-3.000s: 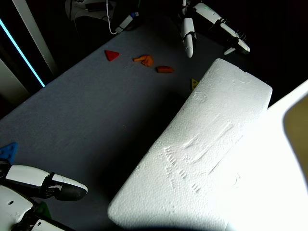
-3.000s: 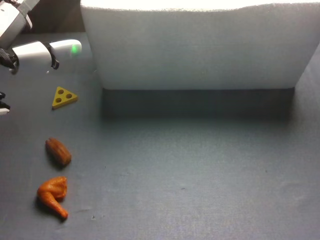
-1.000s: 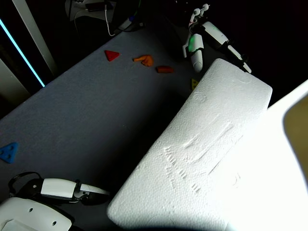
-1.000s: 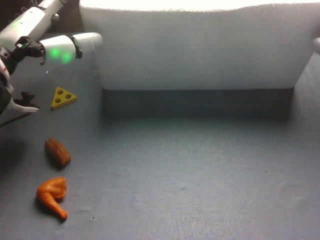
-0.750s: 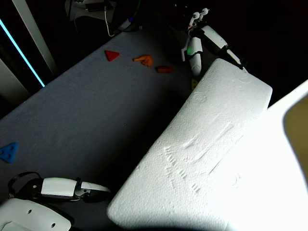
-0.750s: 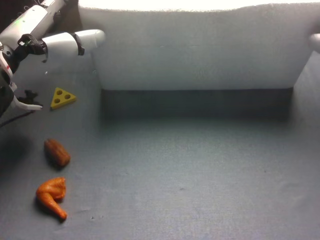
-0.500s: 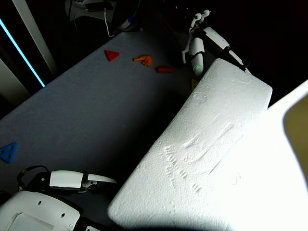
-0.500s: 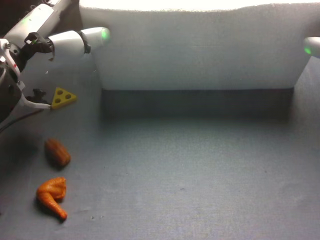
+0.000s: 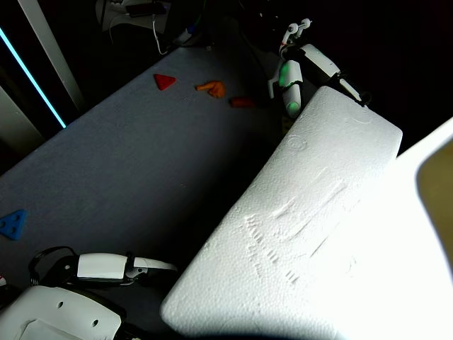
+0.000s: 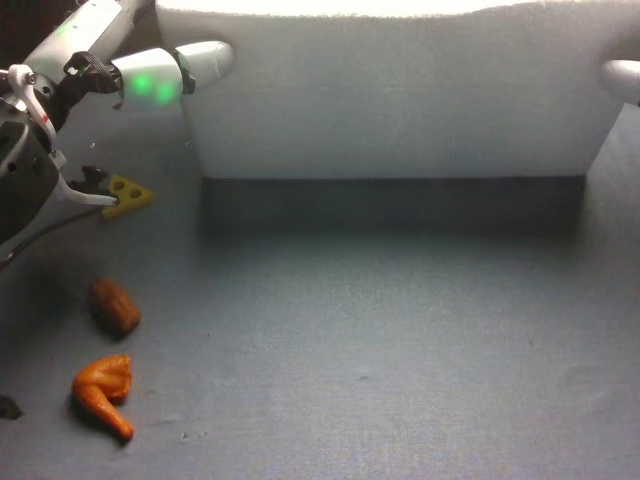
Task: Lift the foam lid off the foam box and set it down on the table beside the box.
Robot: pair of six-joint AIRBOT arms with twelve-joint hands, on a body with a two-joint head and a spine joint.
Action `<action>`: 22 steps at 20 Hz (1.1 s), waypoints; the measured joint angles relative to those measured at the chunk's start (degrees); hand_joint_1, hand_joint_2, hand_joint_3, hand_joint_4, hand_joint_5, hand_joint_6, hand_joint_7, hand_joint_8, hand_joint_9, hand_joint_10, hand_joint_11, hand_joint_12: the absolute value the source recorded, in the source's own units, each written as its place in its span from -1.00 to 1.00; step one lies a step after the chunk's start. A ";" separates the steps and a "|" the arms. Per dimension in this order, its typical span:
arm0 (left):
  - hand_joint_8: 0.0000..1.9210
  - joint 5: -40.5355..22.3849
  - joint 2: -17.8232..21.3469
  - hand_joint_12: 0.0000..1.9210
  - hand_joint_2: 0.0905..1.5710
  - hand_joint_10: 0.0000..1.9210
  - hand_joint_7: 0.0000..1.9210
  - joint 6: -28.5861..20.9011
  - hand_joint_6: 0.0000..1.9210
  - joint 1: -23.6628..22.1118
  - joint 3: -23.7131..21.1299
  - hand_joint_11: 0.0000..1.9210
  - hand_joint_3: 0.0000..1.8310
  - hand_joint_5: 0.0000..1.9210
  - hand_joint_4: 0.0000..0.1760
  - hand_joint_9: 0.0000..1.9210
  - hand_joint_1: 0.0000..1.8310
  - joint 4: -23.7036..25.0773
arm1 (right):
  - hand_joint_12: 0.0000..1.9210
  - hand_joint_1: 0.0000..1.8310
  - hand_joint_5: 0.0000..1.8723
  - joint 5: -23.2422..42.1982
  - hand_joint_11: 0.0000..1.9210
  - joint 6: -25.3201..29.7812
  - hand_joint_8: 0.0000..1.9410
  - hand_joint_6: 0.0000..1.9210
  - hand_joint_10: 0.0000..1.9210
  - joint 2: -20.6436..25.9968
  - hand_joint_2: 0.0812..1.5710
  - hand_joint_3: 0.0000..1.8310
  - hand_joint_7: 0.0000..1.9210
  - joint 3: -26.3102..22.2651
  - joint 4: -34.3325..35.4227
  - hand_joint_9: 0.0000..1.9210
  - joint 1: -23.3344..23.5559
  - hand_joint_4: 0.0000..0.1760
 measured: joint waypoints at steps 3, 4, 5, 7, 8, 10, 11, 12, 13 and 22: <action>-1.00 0.15 -0.55 -1.00 0.30 -1.00 -1.00 -0.42 -0.98 -0.35 0.63 -1.00 -1.00 -0.95 -0.69 -1.00 -0.44 -0.22 | -1.00 -0.43 -1.00 0.48 -1.00 0.76 -1.00 -1.00 -1.00 -0.33 0.40 -0.99 -1.00 0.48 -0.02 -1.00 0.00 -1.00; -1.00 0.13 -0.70 -1.00 0.31 -1.00 -1.00 -0.46 -0.98 -0.35 0.85 -1.00 -1.00 -0.94 -0.85 -1.00 -0.44 -0.26 | -1.00 -0.44 -1.00 0.55 -1.00 1.07 -1.00 -1.00 -1.00 -0.63 0.41 -0.99 -1.00 0.72 0.09 -1.00 0.00 -1.00; -1.00 0.09 -0.76 -1.00 0.32 -1.00 -1.00 -0.68 -0.98 -0.35 0.85 -1.00 -0.99 -0.93 -0.92 -1.00 -0.44 -0.26 | -1.00 -0.44 -1.00 0.52 -1.00 1.38 -1.00 -1.00 -1.00 -0.76 0.42 -0.98 -1.00 0.83 0.11 -1.00 0.00 -1.00; -0.99 0.07 -0.83 -0.98 0.33 -1.00 -0.98 -0.96 -0.97 -0.35 0.85 -0.97 -0.99 -0.90 -0.86 -1.00 -0.45 -0.26 | -1.00 -0.45 -0.98 0.57 -1.00 2.10 -1.00 -0.99 -1.00 -0.79 0.43 -0.98 -1.00 0.87 0.07 -1.00 0.00 -1.00; -0.99 0.04 -0.83 -0.98 0.34 -1.00 -0.98 -1.11 -0.97 -0.35 0.85 -0.96 -0.99 -0.89 -0.94 -0.99 -0.44 -0.26 | -1.00 -0.47 -0.98 0.59 -1.00 2.25 -1.00 -0.99 -1.00 -0.79 0.44 -0.98 -1.00 0.87 0.02 -1.00 0.00 -1.00; -1.00 -0.02 -0.83 -0.97 0.35 -1.00 -0.98 -1.38 -0.97 -0.35 0.85 -0.96 -0.99 -0.87 -0.79 -0.99 -0.42 -0.26 | -1.00 -0.47 -0.97 0.61 -1.00 2.45 -1.00 -0.99 -1.00 -0.79 0.44 -0.98 -1.00 0.85 -0.02 -1.00 0.00 -1.00; -1.00 -0.04 -0.83 -0.97 0.35 -1.00 -0.98 -1.53 -0.97 -0.35 0.85 -0.96 -0.99 -0.87 -0.60 -0.99 -0.44 -0.24 | -1.00 -0.49 -0.95 0.74 -1.00 2.49 -1.00 -0.98 -1.00 -0.79 0.44 -0.98 -1.00 0.85 -0.15 -1.00 0.00 -1.00; -1.00 -0.07 -0.83 -0.96 0.35 -1.00 -0.98 -1.68 -0.97 -0.33 0.85 -0.97 -0.99 -0.86 -0.50 -0.99 -0.44 -0.22 | -1.00 -0.50 -0.93 0.85 -1.00 2.51 -1.00 -0.97 -1.00 -0.79 0.46 -0.98 -1.00 0.81 -0.17 -1.00 0.00 -1.00; -1.00 -0.07 -0.83 -0.80 0.35 -1.00 -0.98 -1.75 -1.00 -0.33 0.85 -0.99 -1.00 -0.85 -0.53 -0.98 -0.44 -0.20 | -1.00 -0.50 -0.92 0.98 -1.00 2.67 -1.00 -0.97 -1.00 -0.79 0.47 -0.98 -1.00 0.79 -0.22 -1.00 0.00 -1.00; -1.00 -4.48 0.07 -0.54 0.33 -1.00 -0.99 -2.12 -1.00 0.28 -1.14 -1.00 -1.00 -0.82 -0.44 -1.00 -0.43 0.44 | -1.00 -0.53 -1.00 5.75 -1.00 4.24 -0.99 -0.73 -1.00 -0.61 0.54 -1.00 -0.97 -0.87 -1.20 -1.00 -0.02 -1.00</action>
